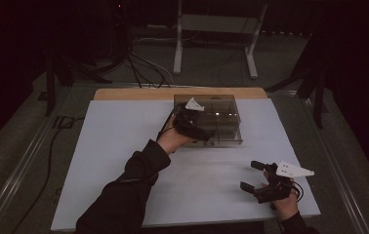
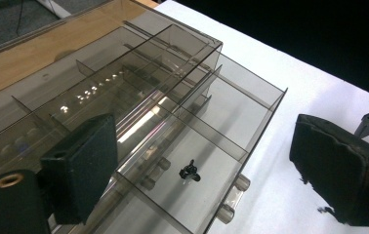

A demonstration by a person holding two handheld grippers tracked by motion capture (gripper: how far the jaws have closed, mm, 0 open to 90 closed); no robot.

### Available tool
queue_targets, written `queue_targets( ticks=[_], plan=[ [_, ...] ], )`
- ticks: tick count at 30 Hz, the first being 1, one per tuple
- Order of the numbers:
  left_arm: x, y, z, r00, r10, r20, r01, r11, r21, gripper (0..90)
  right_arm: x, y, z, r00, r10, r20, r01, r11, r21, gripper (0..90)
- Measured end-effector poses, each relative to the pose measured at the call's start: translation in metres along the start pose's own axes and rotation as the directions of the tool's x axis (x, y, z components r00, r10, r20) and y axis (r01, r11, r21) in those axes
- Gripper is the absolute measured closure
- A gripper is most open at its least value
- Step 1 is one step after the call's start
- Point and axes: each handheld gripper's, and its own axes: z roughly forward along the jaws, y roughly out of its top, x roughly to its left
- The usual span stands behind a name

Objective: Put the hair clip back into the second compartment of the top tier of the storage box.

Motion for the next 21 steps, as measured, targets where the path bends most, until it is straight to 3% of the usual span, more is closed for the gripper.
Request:
queue_targets(
  ticks=[4,7,9,12,16,21],
  plan=[
    [0.001,0.0,-0.003,0.9999,-0.006,0.014,0.006,1.0,-0.004,10.7,0.0,0.0,0.0,1.0,-0.003,0.003,0.003,1.0,0.001,0.0],
    [0.002,-0.001,-0.007,0.999,0.002,0.045,-0.001,0.9999,-0.011,2.6,0.001,0.0,0.002,1.0,-0.004,0.004,0.004,1.0,0.008,0.0],
    [0.003,-0.001,-0.009,0.9989,-0.002,0.047,0.002,1.0,-0.003,2.2,0.001,0.0,0.002,1.0,-0.005,0.004,0.005,1.0,0.01,0.0],
    [0.006,-0.004,-0.011,0.9963,-0.003,0.085,0.003,1.0,-0.008,0.5,0.002,0.0,0.003,0.9999,-0.012,0.007,0.012,1.0,0.011,0.0],
    [0.006,-0.008,-0.016,0.9941,0.055,0.093,-0.052,0.9983,-0.027,0.5,0.003,0.001,0.003,0.9999,-0.015,0.006,0.015,1.0,0.014,0.0],
    [0.007,-0.007,-0.025,0.9885,0.089,0.122,-0.08,0.9937,-0.078,0.4,0.003,0.001,0.003,0.9999,-0.011,0.008,0.011,1.0,0.013,0.0]
  ],
)
